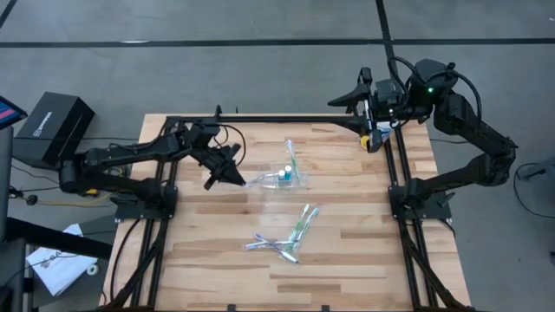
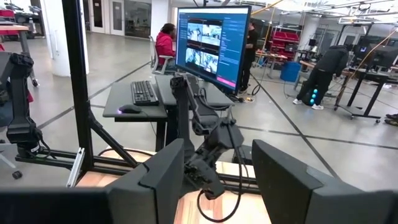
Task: Pick & Place toothbrushing station
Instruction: Put the top left purple toothbrush into the transparent organizer
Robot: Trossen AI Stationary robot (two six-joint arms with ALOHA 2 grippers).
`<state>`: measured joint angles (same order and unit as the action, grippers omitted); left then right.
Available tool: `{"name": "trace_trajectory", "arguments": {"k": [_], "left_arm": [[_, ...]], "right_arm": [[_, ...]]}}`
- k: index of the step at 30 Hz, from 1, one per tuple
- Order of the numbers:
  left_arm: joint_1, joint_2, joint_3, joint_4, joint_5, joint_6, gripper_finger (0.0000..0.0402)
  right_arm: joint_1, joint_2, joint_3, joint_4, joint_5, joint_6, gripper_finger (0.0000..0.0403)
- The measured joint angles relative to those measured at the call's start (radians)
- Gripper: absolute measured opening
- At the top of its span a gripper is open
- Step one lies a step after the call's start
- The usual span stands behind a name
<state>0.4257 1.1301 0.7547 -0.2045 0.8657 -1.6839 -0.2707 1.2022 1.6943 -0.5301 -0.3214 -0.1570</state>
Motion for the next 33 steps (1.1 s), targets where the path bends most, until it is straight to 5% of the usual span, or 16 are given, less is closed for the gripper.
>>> {"name": "trace_trajectory", "arguments": {"k": [11, 24, 33], "left_arm": [[0.120, 0.050, 0.000, 0.011, 0.062, 0.054, 0.0000], [0.126, 0.259, 0.000, 0.231, 0.170, 0.055, 0.0000], [0.156, 0.287, 0.001, 0.276, 0.181, 0.057, 0.0025]], "right_arm": [[0.000, 0.000, 0.000, 0.005, 0.000, 0.000, 0.0179], [0.000, 0.003, 0.000, 0.021, 0.000, 0.026, 0.0179], [0.000, 0.003, 0.000, 0.023, 0.000, 0.052, 0.0179]]}}
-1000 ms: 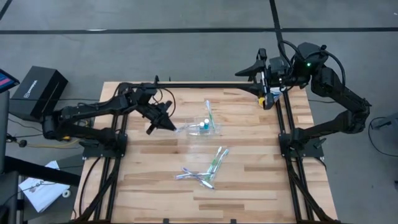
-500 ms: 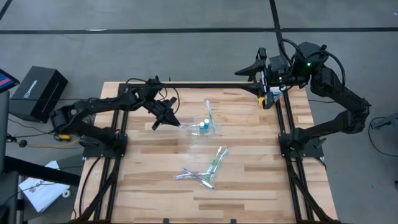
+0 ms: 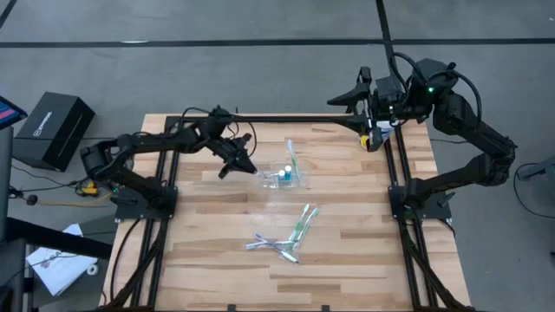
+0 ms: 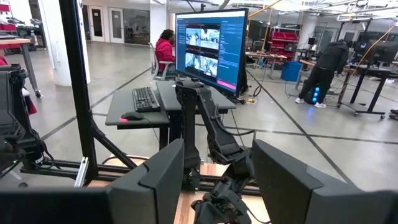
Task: Pick & Place toothbrushing station
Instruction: Put the top left purple toothbrush into the transparent organizer
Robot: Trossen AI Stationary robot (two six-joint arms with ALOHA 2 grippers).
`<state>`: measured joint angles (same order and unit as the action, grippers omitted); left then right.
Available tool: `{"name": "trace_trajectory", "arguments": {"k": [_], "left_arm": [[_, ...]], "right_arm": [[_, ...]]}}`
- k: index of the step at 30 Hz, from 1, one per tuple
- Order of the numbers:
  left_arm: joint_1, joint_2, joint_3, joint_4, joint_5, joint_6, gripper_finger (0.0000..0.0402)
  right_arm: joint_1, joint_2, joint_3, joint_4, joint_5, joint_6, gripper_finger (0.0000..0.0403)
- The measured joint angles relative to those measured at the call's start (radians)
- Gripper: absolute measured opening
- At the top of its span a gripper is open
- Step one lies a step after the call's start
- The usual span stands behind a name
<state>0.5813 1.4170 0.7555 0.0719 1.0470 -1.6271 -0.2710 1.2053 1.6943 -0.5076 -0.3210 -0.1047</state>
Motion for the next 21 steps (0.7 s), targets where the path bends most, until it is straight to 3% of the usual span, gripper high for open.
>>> {"name": "trace_trajectory", "arguments": {"k": [13, 21], "left_arm": [[0.035, 0.000, 0.000, 0.046, 0.010, 0.030, 0.0164], [0.036, -0.025, 0.000, 0.065, 0.086, -0.004, 0.0229]], "right_arm": [[0.000, 0.000, 0.000, 0.036, 0.000, 0.000, 0.0179], [0.000, 0.000, 0.000, 0.038, 0.000, -0.007, 0.0179]]}}
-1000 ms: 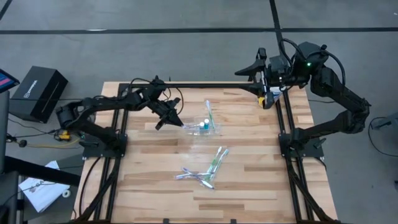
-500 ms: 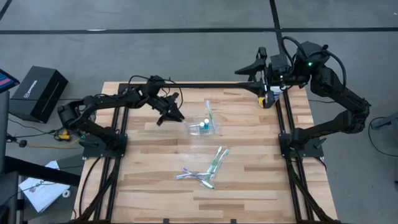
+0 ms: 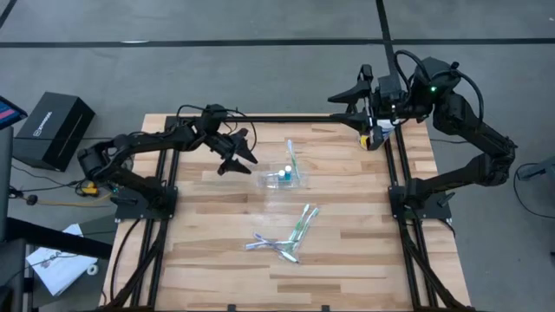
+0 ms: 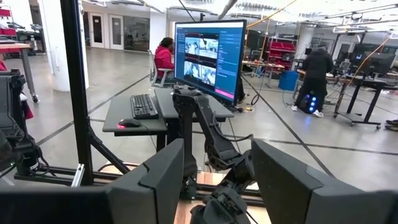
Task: Pick & Place toothbrushing station
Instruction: Put the top left purple toothbrush into the transparent organizer, then put the bottom purple toothbrush into the transparent organizer
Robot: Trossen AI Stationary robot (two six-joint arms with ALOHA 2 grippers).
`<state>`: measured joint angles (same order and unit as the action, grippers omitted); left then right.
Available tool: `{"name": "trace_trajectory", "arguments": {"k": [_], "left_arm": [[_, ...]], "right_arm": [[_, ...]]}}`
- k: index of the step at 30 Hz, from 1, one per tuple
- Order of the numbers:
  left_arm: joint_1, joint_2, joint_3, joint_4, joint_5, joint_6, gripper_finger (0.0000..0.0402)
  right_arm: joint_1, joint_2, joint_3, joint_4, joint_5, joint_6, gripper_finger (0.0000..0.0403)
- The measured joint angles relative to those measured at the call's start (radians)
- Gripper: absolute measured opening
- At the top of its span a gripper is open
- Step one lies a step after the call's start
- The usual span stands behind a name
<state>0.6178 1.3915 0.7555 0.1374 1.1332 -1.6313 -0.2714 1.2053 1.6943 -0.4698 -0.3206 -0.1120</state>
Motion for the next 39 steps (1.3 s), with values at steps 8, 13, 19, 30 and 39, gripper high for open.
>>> {"name": "trace_trajectory", "arguments": {"k": [8, 13, 19, 30, 39], "left_arm": [[-0.021, -0.070, 0.000, 0.017, 0.052, 0.009, 0.0230], [-0.084, -0.233, 0.000, 0.107, -0.198, 0.156, 0.0202], [-0.292, -0.416, 0.002, 0.139, -0.711, 0.338, 0.0173], [-0.780, -0.353, 0.002, 0.273, -1.349, 0.713, 0.0162], [-0.937, -0.207, 0.000, 0.113, -1.465, 0.860, 0.0187]], "right_arm": [[-0.034, 0.000, 0.000, 0.000, 0.000, 0.002, 0.0179], [-0.055, 0.000, 0.000, 0.000, -0.001, 0.008, 0.0179], [-0.095, 0.008, 0.001, 0.004, -0.053, 0.056, 0.0179], [-0.160, 0.038, 0.001, 0.002, -0.084, 0.153, 0.0179], [-0.190, 0.059, 0.000, -0.013, -0.164, 0.226, 0.0179]]}}
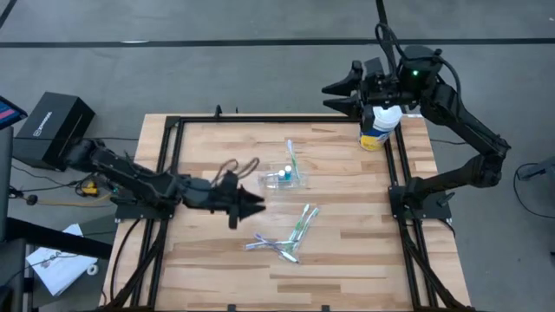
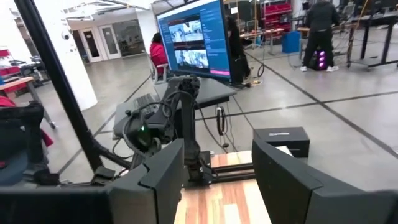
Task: Pick & Place toothbrushing station
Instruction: Put the bottom purple toothbrush into the transparent organizer
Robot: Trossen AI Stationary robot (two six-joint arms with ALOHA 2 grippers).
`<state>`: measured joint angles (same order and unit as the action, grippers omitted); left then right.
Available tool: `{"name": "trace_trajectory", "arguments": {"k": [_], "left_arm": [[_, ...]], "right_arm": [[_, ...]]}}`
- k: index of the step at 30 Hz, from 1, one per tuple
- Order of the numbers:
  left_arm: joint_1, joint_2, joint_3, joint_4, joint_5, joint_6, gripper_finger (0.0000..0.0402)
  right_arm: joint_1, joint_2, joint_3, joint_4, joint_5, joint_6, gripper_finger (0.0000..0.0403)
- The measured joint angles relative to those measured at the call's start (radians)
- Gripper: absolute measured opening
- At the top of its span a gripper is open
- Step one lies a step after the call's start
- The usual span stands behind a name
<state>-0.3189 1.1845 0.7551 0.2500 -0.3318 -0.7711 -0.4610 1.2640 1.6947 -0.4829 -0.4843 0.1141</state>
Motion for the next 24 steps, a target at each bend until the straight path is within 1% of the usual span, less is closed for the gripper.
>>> {"name": "trace_trajectory", "arguments": {"k": [3, 8, 13, 18, 24], "left_arm": [[-0.026, 0.022, 0.000, -0.032, 0.036, 0.000, 0.0192], [-0.080, 0.063, 0.000, -0.176, 0.123, -0.034, 0.0191], [-0.132, 0.115, 0.000, -0.230, 0.182, -0.038, 0.0187], [-0.138, 0.201, 0.001, -0.290, 0.285, -0.025, 0.0187], [-0.131, 0.313, 0.001, -0.337, 0.313, -0.014, 0.0186]], "right_arm": [[0.000, 0.000, 0.000, -0.007, -0.016, 0.002, 0.0179], [0.000, 0.000, 0.000, -0.014, -0.046, 0.002, 0.0179], [0.001, 0.000, 0.000, -0.014, -0.075, 0.001, 0.0179], [0.000, 0.000, 0.000, -0.014, -0.099, -0.001, 0.0179], [0.000, 0.000, 0.000, -0.019, -0.099, -0.008, 0.0179]]}}
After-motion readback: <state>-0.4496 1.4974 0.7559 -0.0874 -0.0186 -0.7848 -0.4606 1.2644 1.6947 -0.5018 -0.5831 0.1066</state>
